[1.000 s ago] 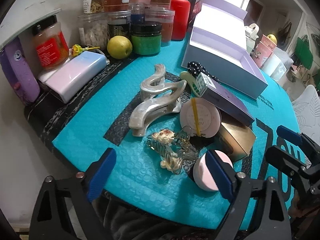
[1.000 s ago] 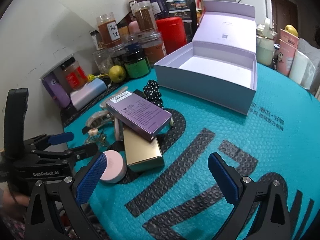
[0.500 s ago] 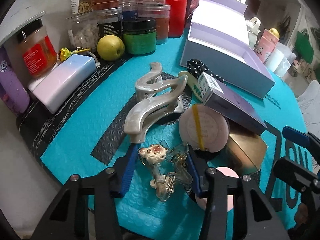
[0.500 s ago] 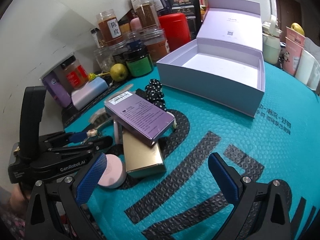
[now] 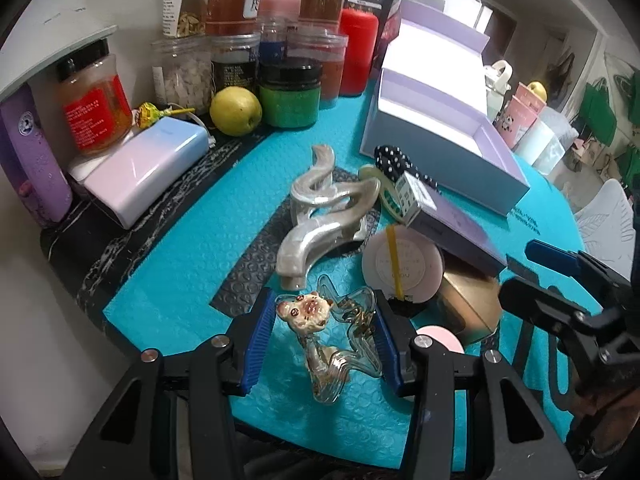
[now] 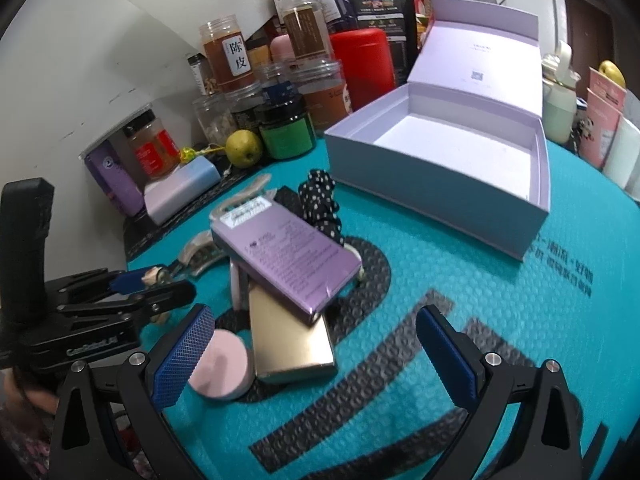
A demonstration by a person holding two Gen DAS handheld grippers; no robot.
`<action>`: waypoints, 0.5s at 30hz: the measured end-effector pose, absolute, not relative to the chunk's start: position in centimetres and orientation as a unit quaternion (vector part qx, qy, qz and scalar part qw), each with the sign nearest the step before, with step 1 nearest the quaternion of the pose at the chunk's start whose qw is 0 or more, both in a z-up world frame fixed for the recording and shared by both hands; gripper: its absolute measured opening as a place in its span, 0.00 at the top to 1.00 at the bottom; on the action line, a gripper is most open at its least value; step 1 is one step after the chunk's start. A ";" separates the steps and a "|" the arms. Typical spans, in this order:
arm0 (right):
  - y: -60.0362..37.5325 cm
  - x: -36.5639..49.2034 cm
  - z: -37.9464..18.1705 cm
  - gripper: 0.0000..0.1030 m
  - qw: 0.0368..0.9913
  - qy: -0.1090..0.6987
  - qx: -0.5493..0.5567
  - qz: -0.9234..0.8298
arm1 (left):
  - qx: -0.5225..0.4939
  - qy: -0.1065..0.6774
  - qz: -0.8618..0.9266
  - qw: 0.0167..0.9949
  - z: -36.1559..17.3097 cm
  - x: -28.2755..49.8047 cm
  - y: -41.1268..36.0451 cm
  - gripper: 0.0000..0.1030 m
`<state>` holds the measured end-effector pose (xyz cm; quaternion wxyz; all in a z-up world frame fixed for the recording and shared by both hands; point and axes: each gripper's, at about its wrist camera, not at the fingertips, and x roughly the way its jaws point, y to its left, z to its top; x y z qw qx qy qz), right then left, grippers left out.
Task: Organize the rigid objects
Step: 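Lower the left tool and close it on the clear star hair clip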
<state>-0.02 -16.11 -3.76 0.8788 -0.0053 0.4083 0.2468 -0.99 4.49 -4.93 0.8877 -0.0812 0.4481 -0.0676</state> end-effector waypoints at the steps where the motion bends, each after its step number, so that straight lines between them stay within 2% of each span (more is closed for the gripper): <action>1: -16.0 0.3 -3.6 0.00 0.879 0.404 -0.009 0.252 | -0.082 0.446 -0.067 0.889 -4.8 -0.9 4.5 0.55; 6: -15.2 1.9 -3.2 0.02 0.875 0.390 -0.028 0.285 | -0.088 0.437 -0.072 0.892 -4.3 -0.6 4.8 0.55; 8: -14.9 2.8 -3.4 0.10 0.868 0.394 -0.028 0.299 | -0.090 0.435 -0.074 0.893 -4.2 -0.5 4.9 0.55; 10: -14.6 3.7 -3.6 0.12 0.862 0.396 -0.027 0.314 | -0.094 0.432 -0.074 0.894 -4.1 -0.4 5.0 0.55; 15: -14.1 5.5 -4.7 0.12 0.843 0.419 -0.019 0.336 | -0.100 0.425 -0.070 0.897 -3.9 -0.2 5.5 0.55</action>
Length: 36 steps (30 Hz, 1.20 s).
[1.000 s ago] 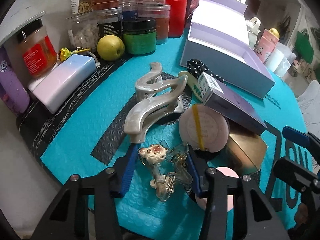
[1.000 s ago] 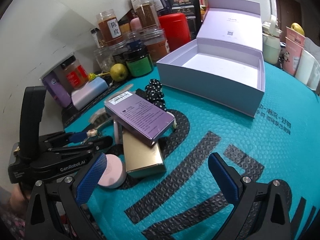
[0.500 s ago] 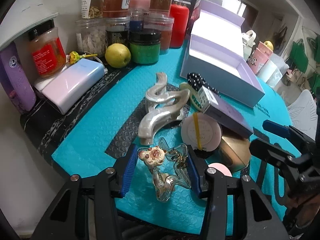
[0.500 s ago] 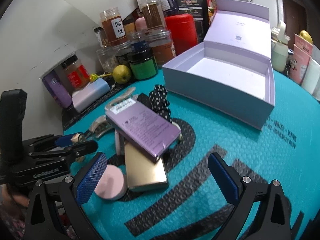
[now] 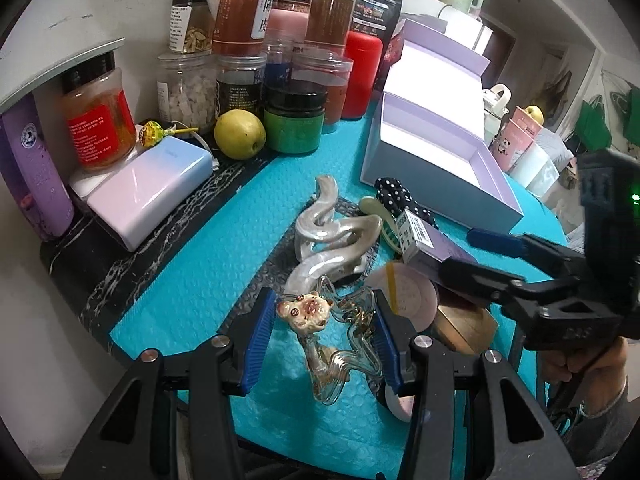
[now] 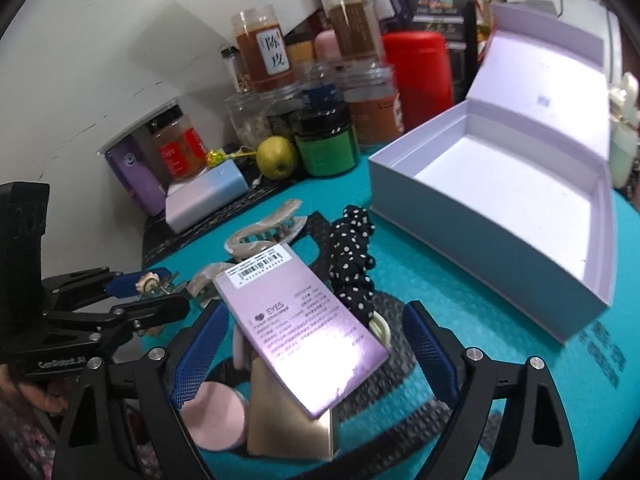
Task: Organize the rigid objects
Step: 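Lower the left tool and close it on the clear star hair clip, then grasp the purple EYES box with the right tool while the left tool lifts the star clip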
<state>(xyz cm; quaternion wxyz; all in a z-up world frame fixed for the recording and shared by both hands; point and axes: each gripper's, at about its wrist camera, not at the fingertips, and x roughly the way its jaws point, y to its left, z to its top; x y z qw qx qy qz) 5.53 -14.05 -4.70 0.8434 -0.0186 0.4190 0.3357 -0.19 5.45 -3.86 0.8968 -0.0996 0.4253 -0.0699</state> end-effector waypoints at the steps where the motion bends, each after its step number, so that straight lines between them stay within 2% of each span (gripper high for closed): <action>1: -14.0 5.8 -5.0 0.14 0.840 0.425 -0.015 0.338 | -0.097 0.425 -0.068 0.898 -3.8 -0.1 5.5 0.55; 8: -14.7 6.4 -5.7 0.37 0.821 0.456 0.036 0.341 | -0.094 0.425 -0.072 0.897 -3.8 0.1 5.4 0.55; 16: -15.5 4.5 -5.3 0.46 0.825 0.456 0.025 0.331 | -0.087 0.423 -0.077 0.898 -3.5 -0.1 4.8 0.55; 36: -20.0 -0.7 -2.5 0.48 0.858 0.425 0.031 0.287 | -0.047 0.404 -0.128 0.905 -1.4 -2.0 0.1 0.55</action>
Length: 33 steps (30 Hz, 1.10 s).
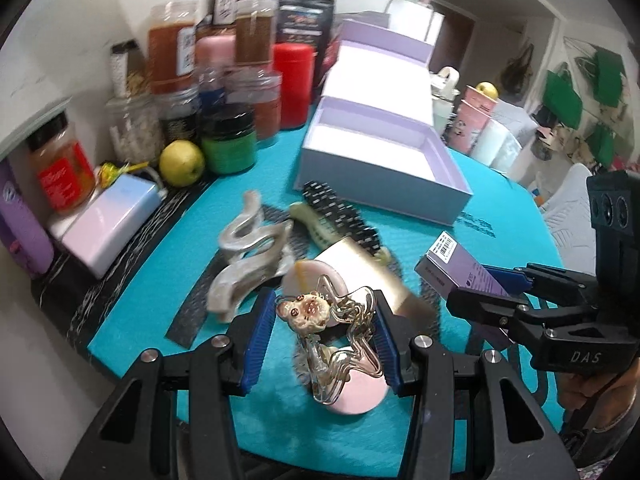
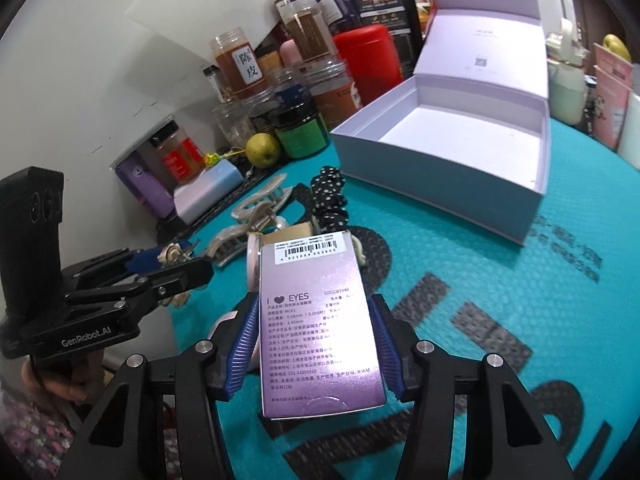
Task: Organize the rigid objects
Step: 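Grasp the purple EYES box with the right tool while the left tool lifts the star clip, then carry the star clip with the left tool and the purple box with the right tool into the lavender box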
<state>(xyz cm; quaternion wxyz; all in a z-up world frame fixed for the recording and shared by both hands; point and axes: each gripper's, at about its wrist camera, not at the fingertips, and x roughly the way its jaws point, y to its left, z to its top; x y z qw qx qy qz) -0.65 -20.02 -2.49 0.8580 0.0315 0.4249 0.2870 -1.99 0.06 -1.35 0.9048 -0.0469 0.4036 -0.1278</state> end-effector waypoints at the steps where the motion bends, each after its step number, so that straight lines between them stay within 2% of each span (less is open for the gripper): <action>1: -20.3 -0.8 -2.3 0.48 0.860 0.423 0.030 0.285 | -0.046 0.403 -0.133 0.904 -1.2 -1.9 -0.3 0.55; 11: -23.0 -1.4 0.0 0.48 0.869 0.405 0.020 0.283 | -0.038 0.402 -0.168 0.899 -0.1 -0.2 -3.4 0.55; 33: -24.6 3.5 2.8 0.48 0.868 0.388 0.010 0.311 | -0.013 0.371 -0.182 0.911 3.3 5.9 -6.5 0.55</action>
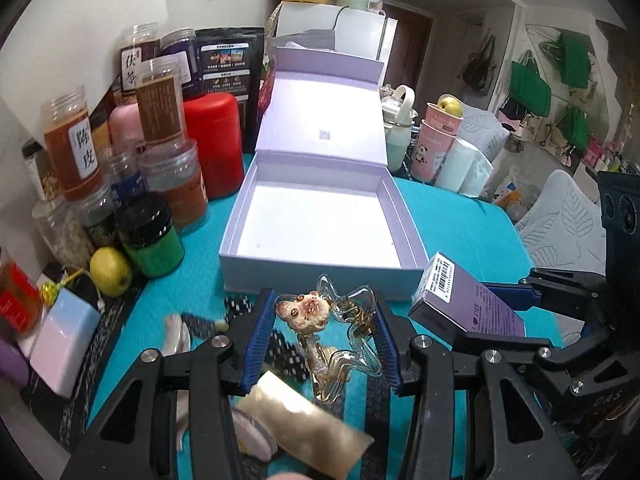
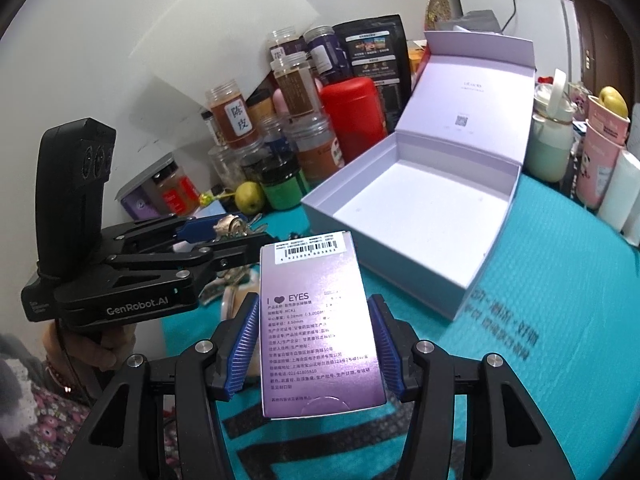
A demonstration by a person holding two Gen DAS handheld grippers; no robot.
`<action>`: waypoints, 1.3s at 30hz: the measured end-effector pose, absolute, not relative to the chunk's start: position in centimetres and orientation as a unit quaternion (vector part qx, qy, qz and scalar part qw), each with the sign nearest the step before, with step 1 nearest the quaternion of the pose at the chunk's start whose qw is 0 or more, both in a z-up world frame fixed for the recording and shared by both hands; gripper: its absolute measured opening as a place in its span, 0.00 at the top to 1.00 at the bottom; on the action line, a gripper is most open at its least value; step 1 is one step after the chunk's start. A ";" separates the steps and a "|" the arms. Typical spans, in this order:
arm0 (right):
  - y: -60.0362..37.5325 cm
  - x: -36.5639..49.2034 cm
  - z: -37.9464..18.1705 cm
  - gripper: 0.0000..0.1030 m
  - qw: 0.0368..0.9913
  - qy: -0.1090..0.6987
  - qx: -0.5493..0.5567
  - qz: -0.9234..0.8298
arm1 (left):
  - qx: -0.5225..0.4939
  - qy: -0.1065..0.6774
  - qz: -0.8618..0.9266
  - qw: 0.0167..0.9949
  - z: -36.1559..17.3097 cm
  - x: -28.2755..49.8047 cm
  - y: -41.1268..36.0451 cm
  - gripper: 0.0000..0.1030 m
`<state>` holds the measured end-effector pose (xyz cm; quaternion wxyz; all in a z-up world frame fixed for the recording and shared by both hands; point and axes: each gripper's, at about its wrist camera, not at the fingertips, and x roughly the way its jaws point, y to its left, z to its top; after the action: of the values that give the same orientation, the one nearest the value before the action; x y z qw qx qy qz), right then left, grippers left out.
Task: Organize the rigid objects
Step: 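Carry the star clip with the left tool and the purple box with the right tool into the lavender box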
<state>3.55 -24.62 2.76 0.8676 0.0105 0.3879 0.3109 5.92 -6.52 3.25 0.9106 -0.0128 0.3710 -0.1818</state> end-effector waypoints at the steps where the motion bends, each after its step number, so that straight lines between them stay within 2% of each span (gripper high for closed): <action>1: -24.7 3.9 2.9 0.48 0.869 0.386 0.010 0.310 | -0.011 0.370 -0.182 0.911 3.3 6.3 -6.6 0.55; 39: -27.1 19.2 3.0 0.48 0.888 0.361 0.011 0.285 | 0.019 0.370 -0.175 0.912 3.2 21.3 -9.9 0.55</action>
<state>19.17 -27.13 2.98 0.8882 0.0111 0.3606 0.2846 21.34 -9.92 3.15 0.9123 0.0194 0.3696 -0.1754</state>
